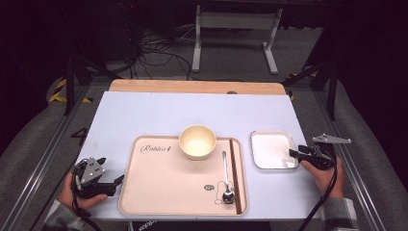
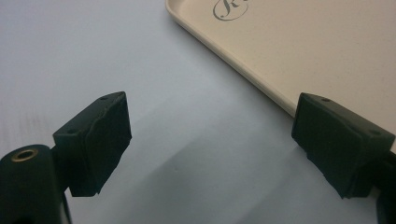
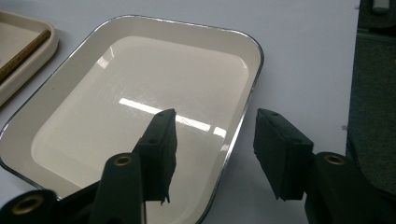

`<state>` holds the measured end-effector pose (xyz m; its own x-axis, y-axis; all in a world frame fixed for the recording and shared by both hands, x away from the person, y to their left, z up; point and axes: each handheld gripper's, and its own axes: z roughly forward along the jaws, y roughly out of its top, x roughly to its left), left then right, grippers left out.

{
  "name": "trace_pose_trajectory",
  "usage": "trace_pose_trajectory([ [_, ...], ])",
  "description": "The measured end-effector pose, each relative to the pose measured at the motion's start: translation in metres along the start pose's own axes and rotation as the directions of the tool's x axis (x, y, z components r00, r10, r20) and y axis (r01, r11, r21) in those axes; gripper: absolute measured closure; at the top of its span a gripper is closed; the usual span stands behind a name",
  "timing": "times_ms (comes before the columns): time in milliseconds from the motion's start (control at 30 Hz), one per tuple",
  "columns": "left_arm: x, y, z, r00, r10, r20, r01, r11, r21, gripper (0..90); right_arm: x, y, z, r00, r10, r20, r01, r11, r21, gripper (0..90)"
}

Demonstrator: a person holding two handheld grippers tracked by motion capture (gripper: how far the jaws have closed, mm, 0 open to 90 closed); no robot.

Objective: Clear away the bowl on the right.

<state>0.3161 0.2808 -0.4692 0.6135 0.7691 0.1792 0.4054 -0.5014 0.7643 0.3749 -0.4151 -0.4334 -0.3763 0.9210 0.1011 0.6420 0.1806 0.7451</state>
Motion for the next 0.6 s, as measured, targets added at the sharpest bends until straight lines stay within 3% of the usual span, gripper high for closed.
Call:
trace_pose_trajectory([
  [233,0.0,0.0,0.0,1.0,0.004,-0.003,-0.004,1.0,0.005,12.7,-0.006,-0.004,0.007,0.9981,0.055,-0.029,-0.054,0.997,0.047,64.1],
  [600,0.0,0.0,0.002,0.9999,0.008,-0.006,-0.008,0.9999,0.013,12.6,-0.01,-0.003,0.012,0.9941,0.103,-0.034,-0.101,0.993,0.062,70.3],
])
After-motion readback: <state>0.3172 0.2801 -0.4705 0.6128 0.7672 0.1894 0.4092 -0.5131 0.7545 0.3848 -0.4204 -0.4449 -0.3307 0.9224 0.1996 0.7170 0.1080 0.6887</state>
